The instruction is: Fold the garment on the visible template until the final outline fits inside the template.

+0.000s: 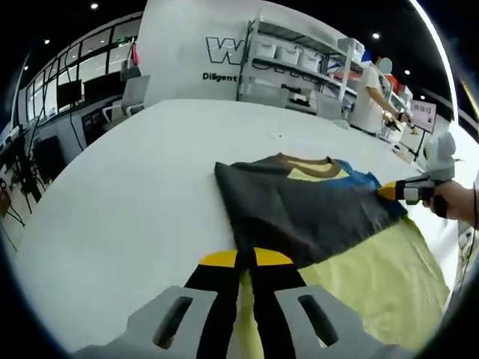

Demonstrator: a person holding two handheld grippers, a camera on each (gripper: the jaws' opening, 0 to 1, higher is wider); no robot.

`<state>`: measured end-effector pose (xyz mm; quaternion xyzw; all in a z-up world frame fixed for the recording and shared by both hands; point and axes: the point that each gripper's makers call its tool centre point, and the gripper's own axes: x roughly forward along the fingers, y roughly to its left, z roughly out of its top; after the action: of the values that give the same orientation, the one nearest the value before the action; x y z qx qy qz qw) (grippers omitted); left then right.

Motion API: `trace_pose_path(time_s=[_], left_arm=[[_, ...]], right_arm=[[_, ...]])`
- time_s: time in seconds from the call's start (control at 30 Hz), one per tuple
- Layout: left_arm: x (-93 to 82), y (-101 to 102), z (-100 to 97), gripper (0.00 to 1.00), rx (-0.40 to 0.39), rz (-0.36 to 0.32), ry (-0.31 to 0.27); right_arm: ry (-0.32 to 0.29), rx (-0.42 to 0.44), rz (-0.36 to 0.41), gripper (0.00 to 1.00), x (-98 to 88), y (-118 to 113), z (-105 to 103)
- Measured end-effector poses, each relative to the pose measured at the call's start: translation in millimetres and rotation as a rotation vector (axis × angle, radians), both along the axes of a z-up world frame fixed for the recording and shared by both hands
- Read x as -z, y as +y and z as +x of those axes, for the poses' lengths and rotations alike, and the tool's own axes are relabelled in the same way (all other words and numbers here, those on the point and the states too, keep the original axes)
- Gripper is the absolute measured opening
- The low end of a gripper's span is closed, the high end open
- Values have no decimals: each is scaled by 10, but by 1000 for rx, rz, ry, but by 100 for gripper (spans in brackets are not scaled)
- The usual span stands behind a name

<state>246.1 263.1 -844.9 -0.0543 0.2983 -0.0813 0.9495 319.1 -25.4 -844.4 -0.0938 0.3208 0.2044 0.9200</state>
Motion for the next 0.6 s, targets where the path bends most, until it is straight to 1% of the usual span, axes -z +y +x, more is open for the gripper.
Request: trace_pose_path(time_s=[0.13, 0.2, 0.3, 0.33, 0.37, 0.4, 0.43, 0.47, 0.5, 0.57, 0.6], left_arm=[[-30, 2, -24, 0, 1, -1, -14], [-65, 18, -33, 0, -19, -19, -29], [-92, 34, -51, 0, -37, -15, -35], [-106, 43, -59, 0, -66, -29, -38], [-116, 65, -70, 0, -93, -28, -44], [-94, 83, -84, 0, -109, -13, -40], [-77, 84, -90, 0, -123, -14, -38], [-27, 77, -109, 0, -143, -20, -17], [-7, 80, -114, 0, -151, -15, -12], [-9, 74, -108, 0, -152, -4, -24], [-23, 87, -99, 0, -133, 46, -40]], right_arm=[[-22, 3, -5, 0, -31, -22, 22], [-26, 10, 1, 0, -47, -33, 44], [-41, 3, -25, 0, -71, -54, 65], [-48, 8, -33, 0, -84, -72, 80], [-51, 11, -40, 0, -88, -84, 88], [-52, 19, -50, 0, -89, -102, 93], [-49, 25, -48, 0, -83, -101, 91], [-47, 25, -51, 0, -66, -92, 92], [-47, 24, -63, 0, -51, -95, 88], [-42, 24, -89, 0, -11, -107, 77], [-42, 24, -88, 0, -9, -103, 74]])
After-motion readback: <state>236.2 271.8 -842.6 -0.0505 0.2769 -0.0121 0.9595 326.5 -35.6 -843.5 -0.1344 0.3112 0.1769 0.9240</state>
